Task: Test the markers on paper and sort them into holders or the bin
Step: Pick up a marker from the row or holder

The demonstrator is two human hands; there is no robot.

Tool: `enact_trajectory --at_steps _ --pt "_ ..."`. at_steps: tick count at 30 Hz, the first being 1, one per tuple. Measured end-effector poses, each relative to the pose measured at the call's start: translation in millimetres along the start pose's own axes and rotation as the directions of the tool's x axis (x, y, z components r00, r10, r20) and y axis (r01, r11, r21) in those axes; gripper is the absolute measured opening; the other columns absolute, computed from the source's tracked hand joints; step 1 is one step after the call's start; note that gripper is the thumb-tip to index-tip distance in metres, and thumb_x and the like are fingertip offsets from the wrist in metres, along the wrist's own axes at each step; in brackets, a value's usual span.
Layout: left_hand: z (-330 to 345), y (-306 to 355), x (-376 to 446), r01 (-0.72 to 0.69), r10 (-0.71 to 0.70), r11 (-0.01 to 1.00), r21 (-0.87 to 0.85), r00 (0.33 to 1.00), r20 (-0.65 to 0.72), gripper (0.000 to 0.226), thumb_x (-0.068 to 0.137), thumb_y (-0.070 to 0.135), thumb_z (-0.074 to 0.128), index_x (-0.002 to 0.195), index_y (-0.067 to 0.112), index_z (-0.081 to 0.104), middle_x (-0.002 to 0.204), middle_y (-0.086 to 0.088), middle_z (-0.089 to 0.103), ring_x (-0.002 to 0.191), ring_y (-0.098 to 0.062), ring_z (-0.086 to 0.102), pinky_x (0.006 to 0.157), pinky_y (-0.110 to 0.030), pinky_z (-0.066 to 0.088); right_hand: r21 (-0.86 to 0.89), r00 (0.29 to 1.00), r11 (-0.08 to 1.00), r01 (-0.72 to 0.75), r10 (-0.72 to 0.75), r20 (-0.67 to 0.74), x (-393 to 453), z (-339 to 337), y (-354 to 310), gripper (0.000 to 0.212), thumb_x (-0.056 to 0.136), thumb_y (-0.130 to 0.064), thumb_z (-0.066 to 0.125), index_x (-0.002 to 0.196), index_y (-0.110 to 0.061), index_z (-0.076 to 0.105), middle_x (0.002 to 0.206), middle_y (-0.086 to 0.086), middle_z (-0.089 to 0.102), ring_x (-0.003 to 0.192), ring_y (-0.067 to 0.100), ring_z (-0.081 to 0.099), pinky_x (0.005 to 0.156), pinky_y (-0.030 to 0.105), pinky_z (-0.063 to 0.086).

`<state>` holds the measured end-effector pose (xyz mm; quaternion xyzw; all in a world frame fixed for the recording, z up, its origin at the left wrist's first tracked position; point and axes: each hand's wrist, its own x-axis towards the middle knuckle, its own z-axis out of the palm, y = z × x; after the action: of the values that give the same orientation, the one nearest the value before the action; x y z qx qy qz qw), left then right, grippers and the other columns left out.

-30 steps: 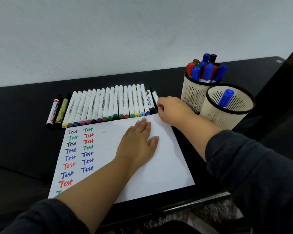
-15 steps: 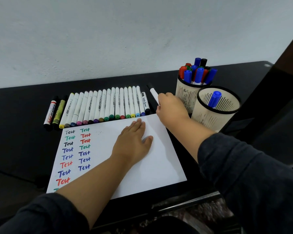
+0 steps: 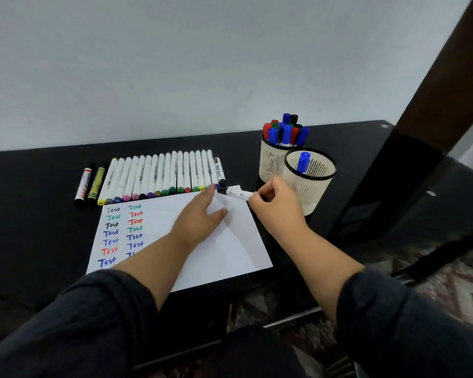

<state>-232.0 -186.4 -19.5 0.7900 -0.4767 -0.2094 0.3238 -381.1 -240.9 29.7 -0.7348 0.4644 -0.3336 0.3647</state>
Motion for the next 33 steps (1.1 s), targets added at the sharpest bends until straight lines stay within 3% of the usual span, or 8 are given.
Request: enact_trajectory --at_steps 4,9,16,21,24,28,31,33 --pt "-6.6 7.1 -12.3 -0.042 0.042 0.998 0.039 0.999 -0.017 0.059 0.093 0.030 0.056 0.146 0.027 0.030 0.150 0.004 0.034 0.135 -0.013 0.033 0.106 -0.022 0.025 0.121 1.000 0.992 -0.022 0.024 -0.013 -21.2 -2.6 -5.0 0.012 0.084 -0.012 0.059 0.076 -0.015 0.050 0.073 -0.001 0.055 0.064 0.009 0.048 0.057 0.020 0.040" --pt "-22.0 8.7 -35.2 -0.045 0.046 0.997 0.061 0.999 -0.027 0.043 0.092 0.030 0.058 0.134 0.026 0.051 0.129 0.003 0.057 0.109 -0.013 0.051 0.088 -0.018 0.033 0.285 0.992 0.955 -0.079 0.103 -0.071 -33.9 3.5 -13.0 0.007 0.086 -0.013 0.057 0.080 -0.016 0.055 0.080 0.002 0.058 0.070 0.010 0.051 0.061 0.021 0.043" --pt "-52.9 -6.5 -92.1 0.091 -0.091 0.994 -0.062 0.996 -0.005 0.035 0.085 0.038 0.065 0.119 0.028 0.064 0.095 0.013 0.059 0.082 -0.004 0.052 0.065 -0.015 0.039 0.507 0.940 0.828 -0.238 0.329 -0.095 -50.8 25.8 -22.1 0.009 0.088 -0.015 0.055 0.092 -0.013 0.063 0.082 0.002 0.062 0.064 0.006 0.048 0.055 0.016 0.040" --pt "-71.4 -23.0 -130.5 0.195 -0.196 0.970 -0.146 0.980 0.004 0.027 0.086 0.040 0.063 0.111 0.030 0.067 0.084 0.016 0.060 0.073 -0.002 0.050 0.065 -0.016 0.040 0.522 0.939 0.805 -0.281 0.344 -0.025 -67.5 55.9 -30.3 0.014 0.090 -0.023 0.055 0.080 -0.015 0.060 0.071 -0.001 0.060 0.064 0.010 0.049 0.064 0.026 0.043" --pt "-78.7 -30.6 -147.6 0.202 -0.211 0.966 -0.163 0.976 -0.044 0.027 0.086 0.040 0.063 0.112 0.031 0.067 0.081 0.017 0.059 0.070 -0.004 0.051 0.061 -0.021 0.042 0.429 0.941 0.837 -0.339 0.313 0.131 -82.9 81.0 -39.5 0.031 0.090 -0.037 0.055 0.072 -0.013 0.059 0.065 -0.001 0.058 0.060 0.014 0.049 0.067 0.032 0.043" --pt "-85.2 -38.3 -159.6 0.191 -0.201 0.974 -0.124 0.976 -0.080 0.025 0.087 0.040 0.062 0.111 0.032 0.067 0.080 0.022 0.057 0.074 -0.003 0.053 0.066 -0.022 0.045 0.361 0.923 0.864 -0.350 0.253 0.290 -103.3 106.3 -52.0 0.036 0.091 -0.043 0.055 0.070 -0.015 0.060 0.059 -0.002 0.054 0.054 0.013 0.046 0.062 0.029 0.039" --pt "-89.0 -47.3 -167.7 0.240 -0.255 0.947 -0.213 0.966 -0.048 0.007 0.086 0.039 0.064 0.086 0.034 0.069 0.078 0.017 0.065 0.069 -0.003 0.056 0.060 -0.019 0.044 0.366 0.936 0.877 -0.312 0.217 0.279 -108.9 115.6 -58.0 0.034 0.093 -0.038 0.053 0.067 -0.015 0.057 0.059 -0.004 0.053 0.052 0.011 0.044 0.056 0.026 0.036" --pt "-90.8 -53.1 -173.3 0.254 -0.276 0.923 -0.291 0.960 -0.037 0.015 0.085 0.038 0.066 0.074 0.029 0.070 0.077 0.016 0.066 0.068 -0.004 0.056 0.057 -0.018 0.042 0.340 0.945 0.900 -0.274 0.186 0.270 -110.4 119.6 -60.6 0.033 0.094 -0.035 0.051 0.069 -0.015 0.055 0.061 -0.004 0.053 0.053 0.010 0.045 0.055 0.025 0.036"
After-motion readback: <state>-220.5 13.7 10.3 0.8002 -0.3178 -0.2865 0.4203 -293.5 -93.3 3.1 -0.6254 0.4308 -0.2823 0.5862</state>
